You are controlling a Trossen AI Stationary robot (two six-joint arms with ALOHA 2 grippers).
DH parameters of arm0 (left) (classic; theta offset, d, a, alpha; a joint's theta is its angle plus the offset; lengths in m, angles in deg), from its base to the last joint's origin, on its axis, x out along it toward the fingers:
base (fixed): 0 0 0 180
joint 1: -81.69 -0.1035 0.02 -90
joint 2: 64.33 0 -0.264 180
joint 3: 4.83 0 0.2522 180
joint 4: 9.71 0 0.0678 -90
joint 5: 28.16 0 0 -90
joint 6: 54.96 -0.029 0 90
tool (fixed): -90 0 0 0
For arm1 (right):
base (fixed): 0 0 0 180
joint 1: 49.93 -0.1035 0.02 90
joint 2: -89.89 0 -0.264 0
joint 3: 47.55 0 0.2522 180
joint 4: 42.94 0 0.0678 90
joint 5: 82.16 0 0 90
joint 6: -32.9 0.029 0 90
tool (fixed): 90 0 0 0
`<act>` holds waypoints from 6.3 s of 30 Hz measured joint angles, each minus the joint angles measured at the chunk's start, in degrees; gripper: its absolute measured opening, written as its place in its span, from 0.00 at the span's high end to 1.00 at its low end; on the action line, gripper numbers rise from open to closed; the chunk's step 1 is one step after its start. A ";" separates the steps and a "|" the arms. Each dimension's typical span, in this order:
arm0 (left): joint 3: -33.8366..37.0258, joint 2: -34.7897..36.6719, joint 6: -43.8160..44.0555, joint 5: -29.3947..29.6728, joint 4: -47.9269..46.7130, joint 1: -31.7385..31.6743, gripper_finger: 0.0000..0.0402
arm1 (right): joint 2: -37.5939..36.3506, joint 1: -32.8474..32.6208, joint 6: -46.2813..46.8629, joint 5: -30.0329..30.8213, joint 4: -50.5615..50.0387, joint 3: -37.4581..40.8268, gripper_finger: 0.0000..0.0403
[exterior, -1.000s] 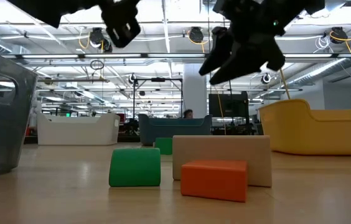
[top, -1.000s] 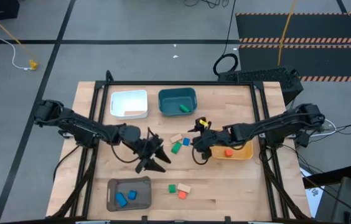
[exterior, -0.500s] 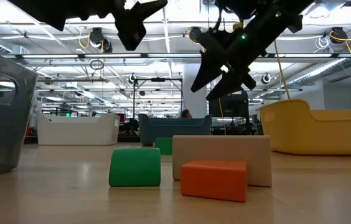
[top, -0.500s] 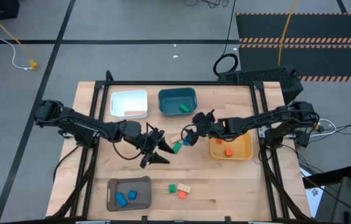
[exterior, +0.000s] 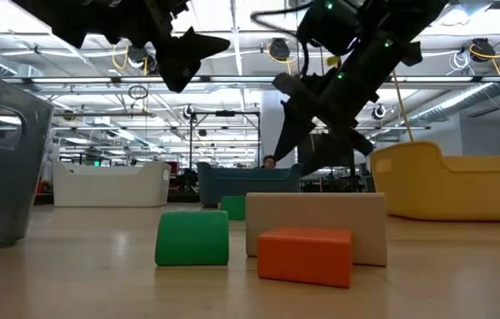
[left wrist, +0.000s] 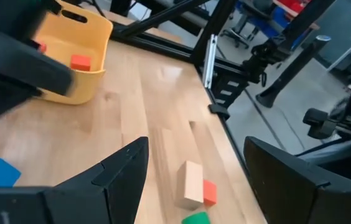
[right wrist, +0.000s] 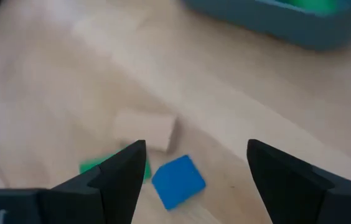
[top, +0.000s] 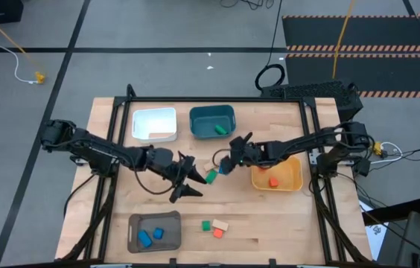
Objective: Sort & place blocks by color
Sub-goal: Put the blue block into the black bin
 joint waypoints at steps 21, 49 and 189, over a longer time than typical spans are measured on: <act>0.02 0.00 -7.41 0.79 -6.63 -3.22 0.34 | 7.44 -4.49 23.29 0.29 7.54 -0.57 0.33; 0.02 0.00 -9.14 0.79 -10.02 -4.39 0.34 | 8.66 -6.98 26.62 7.59 -10.45 -10.78 0.33; 0.02 -0.02 2.69 9.81 -9.79 -4.35 0.34 | 0.42 -0.25 -19.52 1.69 15.82 12.00 0.31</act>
